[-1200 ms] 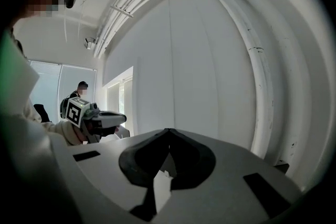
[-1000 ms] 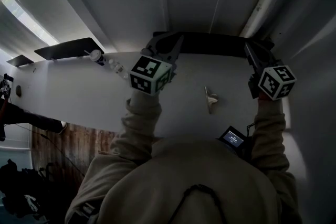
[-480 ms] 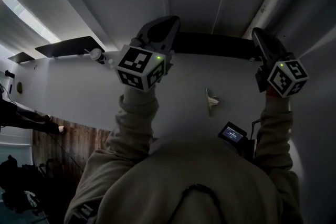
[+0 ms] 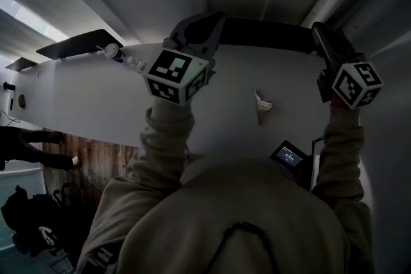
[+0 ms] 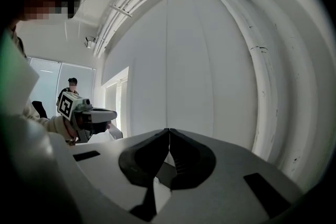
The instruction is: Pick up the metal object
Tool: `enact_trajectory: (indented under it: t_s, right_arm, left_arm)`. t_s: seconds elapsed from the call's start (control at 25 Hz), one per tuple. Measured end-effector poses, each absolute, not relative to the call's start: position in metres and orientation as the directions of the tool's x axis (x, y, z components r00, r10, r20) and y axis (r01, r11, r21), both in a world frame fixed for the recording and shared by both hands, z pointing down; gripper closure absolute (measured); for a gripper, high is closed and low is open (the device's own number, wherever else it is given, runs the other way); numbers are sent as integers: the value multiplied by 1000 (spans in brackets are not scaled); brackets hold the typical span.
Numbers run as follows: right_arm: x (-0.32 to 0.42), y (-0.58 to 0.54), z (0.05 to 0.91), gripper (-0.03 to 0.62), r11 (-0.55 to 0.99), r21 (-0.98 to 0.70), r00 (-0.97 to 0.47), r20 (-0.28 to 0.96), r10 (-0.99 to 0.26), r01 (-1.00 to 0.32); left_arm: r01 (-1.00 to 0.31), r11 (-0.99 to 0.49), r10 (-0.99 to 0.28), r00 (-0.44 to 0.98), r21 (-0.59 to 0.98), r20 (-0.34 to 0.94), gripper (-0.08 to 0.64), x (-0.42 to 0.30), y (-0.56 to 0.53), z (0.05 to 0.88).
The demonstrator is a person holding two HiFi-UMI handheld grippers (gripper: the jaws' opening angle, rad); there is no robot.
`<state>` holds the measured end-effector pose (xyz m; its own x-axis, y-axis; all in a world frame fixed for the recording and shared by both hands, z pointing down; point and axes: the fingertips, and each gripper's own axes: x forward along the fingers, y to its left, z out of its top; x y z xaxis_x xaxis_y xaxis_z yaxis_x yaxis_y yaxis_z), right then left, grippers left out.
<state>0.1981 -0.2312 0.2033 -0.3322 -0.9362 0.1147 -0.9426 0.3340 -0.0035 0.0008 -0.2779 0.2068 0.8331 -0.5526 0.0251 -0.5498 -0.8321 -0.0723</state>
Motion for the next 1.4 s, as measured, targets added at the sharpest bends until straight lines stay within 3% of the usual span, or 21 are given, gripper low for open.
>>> enact_trajectory:
  t_s: [1.4]
  right_arm:
    - [211,-225,369,571,297,-167,-338,350,-873,-940]
  left_arm:
    - [-501,-857,-463,851,119,247,557,48,-278,362]
